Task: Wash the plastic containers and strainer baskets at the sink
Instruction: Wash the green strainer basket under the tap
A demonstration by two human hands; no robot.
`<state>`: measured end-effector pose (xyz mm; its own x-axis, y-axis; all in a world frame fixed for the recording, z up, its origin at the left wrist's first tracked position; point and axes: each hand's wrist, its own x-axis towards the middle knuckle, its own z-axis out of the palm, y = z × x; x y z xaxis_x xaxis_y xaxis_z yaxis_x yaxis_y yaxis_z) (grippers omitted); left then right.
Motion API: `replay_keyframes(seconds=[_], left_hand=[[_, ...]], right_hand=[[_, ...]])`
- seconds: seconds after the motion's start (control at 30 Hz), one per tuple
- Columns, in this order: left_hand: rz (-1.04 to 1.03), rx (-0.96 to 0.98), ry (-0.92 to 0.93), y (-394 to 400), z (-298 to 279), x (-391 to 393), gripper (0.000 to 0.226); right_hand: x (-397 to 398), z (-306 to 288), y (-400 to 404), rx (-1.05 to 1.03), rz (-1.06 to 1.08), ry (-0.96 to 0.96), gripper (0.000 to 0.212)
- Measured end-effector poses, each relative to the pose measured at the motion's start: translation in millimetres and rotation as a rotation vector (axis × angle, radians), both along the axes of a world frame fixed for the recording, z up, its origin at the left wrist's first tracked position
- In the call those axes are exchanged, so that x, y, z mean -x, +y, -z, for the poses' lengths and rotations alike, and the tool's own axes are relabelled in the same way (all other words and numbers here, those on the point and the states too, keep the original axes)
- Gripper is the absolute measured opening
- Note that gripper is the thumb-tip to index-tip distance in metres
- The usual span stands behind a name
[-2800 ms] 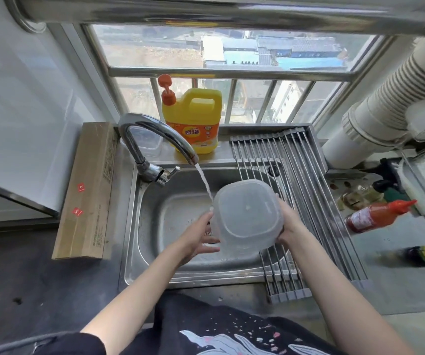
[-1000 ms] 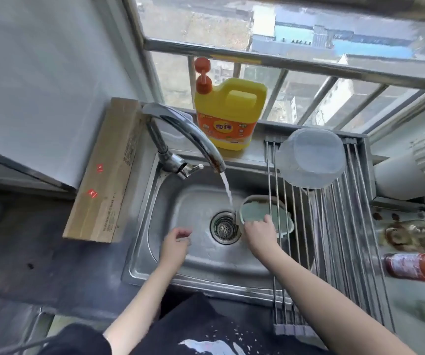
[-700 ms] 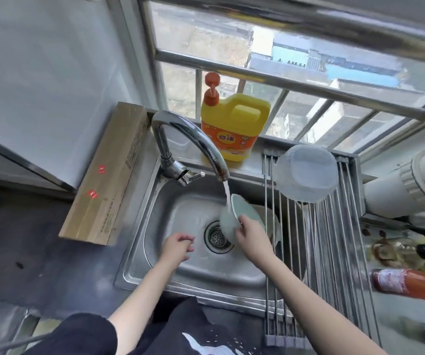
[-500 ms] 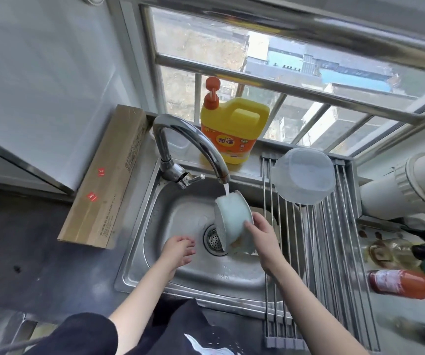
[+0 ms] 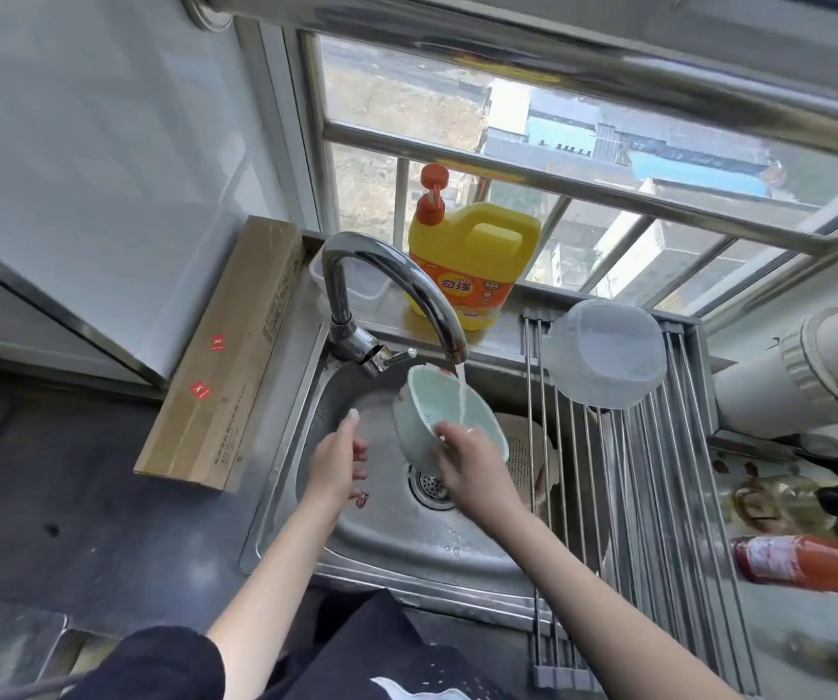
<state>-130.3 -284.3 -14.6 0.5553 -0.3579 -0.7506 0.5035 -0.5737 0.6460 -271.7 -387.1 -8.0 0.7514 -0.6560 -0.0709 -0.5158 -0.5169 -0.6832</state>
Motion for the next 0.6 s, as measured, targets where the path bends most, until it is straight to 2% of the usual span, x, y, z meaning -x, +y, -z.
replay_keyframes(seconds=[0.1, 0.13, 0.2, 0.3, 0.47, 0.6], left_hand=[[0.216, -0.044, 0.033, -4.7, -24.7, -0.8, 0.073], [0.303, -0.069, 0.059, -7.9, -29.2, 1.5, 0.072], [0.383, -0.095, 0.087, -13.6, -30.7, 8.9, 0.051], [0.327, -0.084, 0.079, -18.6, -16.0, 20.1, 0.013], [0.179, -0.057, 0.087, -16.5, -0.9, 31.3, 0.019], [0.148, -0.028, -0.004, -17.6, -3.3, 32.8, 0.017]], right_hand=[[-0.5, 10.3, 14.6, 0.447, -0.204, 0.103, 0.014], [0.2, 13.4, 18.4, 0.535, -0.234, 0.121, 0.015], [5.0, 19.7, 22.6, 0.615, -0.286, 0.138, 0.018], [15.9, 26.6, 19.8, 0.644, -0.357, 0.185, 0.032], [15.7, 22.4, 11.4, 0.514, -0.377, 0.487, 0.023], [9.2, 13.1, 4.1, 0.333, -0.328, 0.701, 0.057]])
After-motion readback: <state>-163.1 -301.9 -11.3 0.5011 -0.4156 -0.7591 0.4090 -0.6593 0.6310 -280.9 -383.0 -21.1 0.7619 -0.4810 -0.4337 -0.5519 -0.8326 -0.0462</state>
